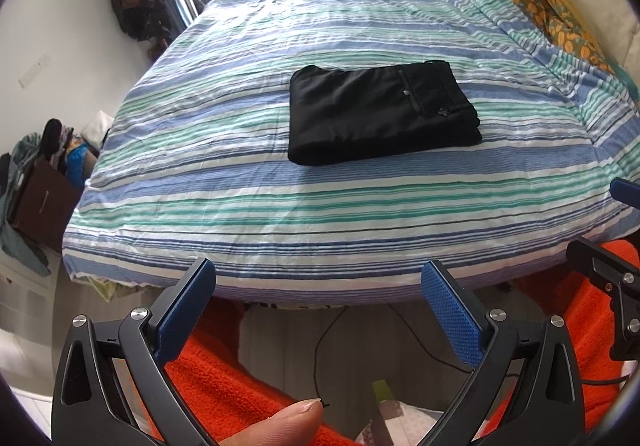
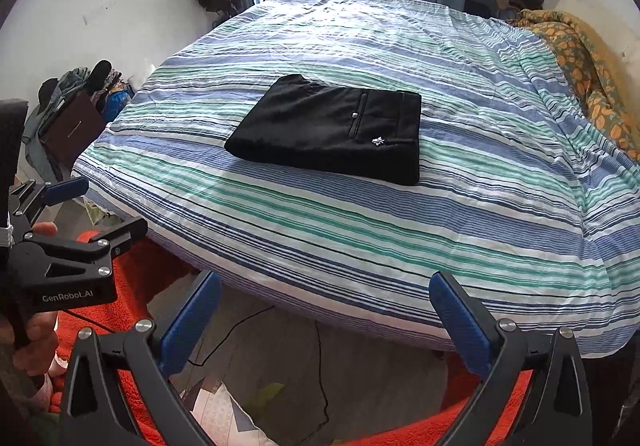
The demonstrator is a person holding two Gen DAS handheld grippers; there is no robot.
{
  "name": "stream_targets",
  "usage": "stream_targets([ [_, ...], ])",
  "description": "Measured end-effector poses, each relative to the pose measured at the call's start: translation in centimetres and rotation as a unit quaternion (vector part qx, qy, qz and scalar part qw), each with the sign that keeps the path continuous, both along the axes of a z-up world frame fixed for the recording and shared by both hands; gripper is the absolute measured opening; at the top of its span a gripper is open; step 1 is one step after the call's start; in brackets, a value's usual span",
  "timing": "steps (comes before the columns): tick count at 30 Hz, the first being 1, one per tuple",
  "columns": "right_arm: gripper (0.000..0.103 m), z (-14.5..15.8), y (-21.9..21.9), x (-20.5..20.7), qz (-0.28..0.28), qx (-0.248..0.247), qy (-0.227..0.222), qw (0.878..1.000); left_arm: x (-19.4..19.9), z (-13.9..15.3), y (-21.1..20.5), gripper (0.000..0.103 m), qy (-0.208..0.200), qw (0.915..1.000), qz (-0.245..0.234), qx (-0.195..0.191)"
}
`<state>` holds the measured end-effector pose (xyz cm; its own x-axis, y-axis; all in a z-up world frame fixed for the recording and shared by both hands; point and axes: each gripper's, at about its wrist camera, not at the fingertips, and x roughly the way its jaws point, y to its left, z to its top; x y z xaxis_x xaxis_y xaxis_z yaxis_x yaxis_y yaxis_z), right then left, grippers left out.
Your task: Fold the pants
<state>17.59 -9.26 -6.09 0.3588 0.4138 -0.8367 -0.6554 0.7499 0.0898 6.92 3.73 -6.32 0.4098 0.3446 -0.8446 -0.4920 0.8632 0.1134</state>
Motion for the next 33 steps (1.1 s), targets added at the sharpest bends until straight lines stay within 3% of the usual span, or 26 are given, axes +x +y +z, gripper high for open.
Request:
stream_targets([
  [10, 0.103, -0.19, 0.53, 0.22, 0.000, -0.011, -0.005, 1.000, -0.18, 0.48, -0.34, 0.103, -0.007, 0.9997, -0.007, 0.024],
  [33, 0.103, 0.21, 0.93, -0.16, -0.003, -0.026, -0.019, 0.999, -0.17, 0.43, -0.19, 0.102, -0.011, 0.9999, -0.010, 0.005],
])
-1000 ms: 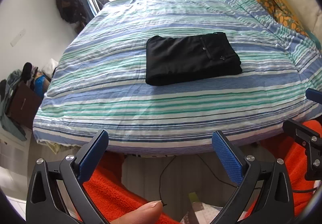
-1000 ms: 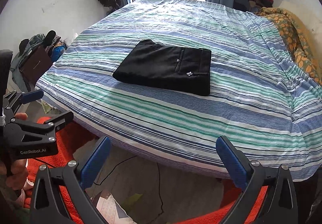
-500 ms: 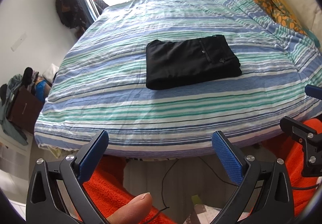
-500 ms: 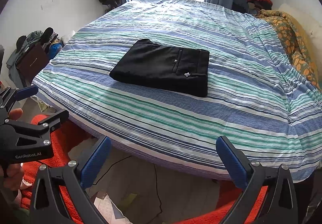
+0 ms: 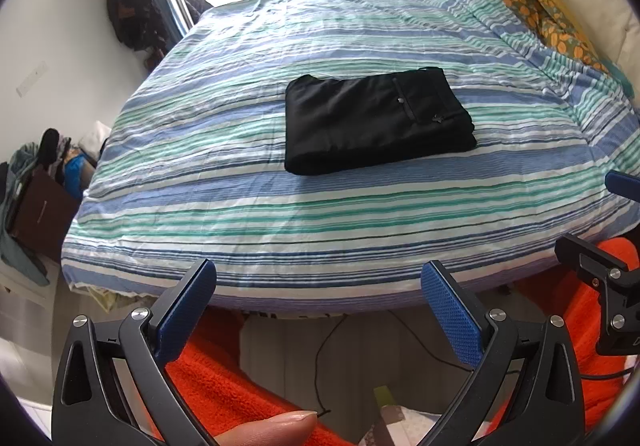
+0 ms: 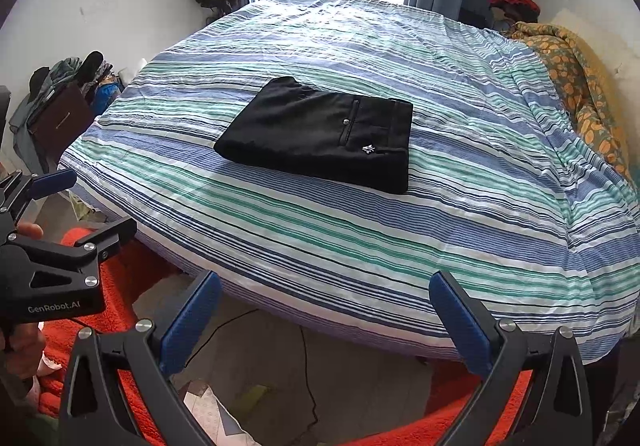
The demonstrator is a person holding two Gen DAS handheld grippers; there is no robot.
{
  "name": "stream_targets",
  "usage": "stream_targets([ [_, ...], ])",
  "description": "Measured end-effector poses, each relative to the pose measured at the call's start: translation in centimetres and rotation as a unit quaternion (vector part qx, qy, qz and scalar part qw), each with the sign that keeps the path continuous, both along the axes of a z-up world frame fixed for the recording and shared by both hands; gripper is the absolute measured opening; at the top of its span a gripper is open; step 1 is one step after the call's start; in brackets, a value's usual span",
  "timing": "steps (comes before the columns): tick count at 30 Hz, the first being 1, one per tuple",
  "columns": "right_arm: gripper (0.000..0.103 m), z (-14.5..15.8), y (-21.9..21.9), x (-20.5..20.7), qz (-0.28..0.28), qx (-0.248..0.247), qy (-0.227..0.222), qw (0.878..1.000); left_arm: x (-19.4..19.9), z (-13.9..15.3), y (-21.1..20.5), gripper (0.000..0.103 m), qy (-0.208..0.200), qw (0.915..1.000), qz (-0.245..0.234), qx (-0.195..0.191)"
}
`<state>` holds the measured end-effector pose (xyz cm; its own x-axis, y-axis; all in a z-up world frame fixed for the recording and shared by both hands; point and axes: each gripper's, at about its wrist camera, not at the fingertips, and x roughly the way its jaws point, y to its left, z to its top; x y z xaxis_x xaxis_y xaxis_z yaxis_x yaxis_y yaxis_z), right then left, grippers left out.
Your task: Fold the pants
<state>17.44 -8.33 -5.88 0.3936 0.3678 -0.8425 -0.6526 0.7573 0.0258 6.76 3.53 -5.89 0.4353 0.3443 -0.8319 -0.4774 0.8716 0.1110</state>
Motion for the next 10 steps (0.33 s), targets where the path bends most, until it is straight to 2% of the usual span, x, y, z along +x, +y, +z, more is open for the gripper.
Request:
stream_targets([
  [5, 0.103, 0.03, 0.05, -0.02, 0.000, 0.000, 0.000, 1.000, -0.11, 0.18, 0.12, 0.102, -0.004, 1.0000, 0.002, -0.006],
  [10, 0.103, 0.00, 0.16, -0.22, 0.002, 0.004, 0.002, 1.000, -0.37, 0.42, -0.18, 0.102, -0.011, 0.9999, 0.004, 0.010],
])
